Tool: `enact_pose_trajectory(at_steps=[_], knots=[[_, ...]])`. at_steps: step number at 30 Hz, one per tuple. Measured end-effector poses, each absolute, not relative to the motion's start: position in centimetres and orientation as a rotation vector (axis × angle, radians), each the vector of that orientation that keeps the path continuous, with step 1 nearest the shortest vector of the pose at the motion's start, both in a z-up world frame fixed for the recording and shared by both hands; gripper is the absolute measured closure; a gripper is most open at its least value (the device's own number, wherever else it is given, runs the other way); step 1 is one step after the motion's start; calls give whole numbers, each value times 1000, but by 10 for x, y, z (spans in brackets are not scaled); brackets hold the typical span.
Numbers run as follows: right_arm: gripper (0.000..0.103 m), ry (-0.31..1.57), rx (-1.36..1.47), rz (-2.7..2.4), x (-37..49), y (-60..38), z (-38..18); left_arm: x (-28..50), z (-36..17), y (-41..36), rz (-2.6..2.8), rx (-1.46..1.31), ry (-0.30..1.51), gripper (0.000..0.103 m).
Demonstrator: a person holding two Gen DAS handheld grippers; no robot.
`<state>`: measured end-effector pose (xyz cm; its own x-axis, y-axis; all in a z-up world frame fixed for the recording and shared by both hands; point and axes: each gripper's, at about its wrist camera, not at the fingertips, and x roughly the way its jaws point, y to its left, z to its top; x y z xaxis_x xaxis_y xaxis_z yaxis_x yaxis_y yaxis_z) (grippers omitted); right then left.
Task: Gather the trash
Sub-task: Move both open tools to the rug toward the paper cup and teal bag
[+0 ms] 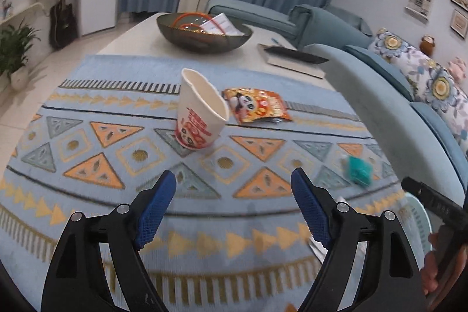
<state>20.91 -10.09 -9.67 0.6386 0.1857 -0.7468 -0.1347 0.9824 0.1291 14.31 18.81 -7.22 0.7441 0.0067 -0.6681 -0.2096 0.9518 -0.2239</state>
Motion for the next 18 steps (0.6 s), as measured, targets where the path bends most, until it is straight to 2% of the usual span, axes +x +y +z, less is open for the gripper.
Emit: enact_pose_trajectory(at_steps=[8,18], knots=[[19,908,12,222,249,-58,-115,210,-96,206,180,-283,774,24],[20,982,58,202,266,-53,-138,219,-101,204,239,-231,739,23]])
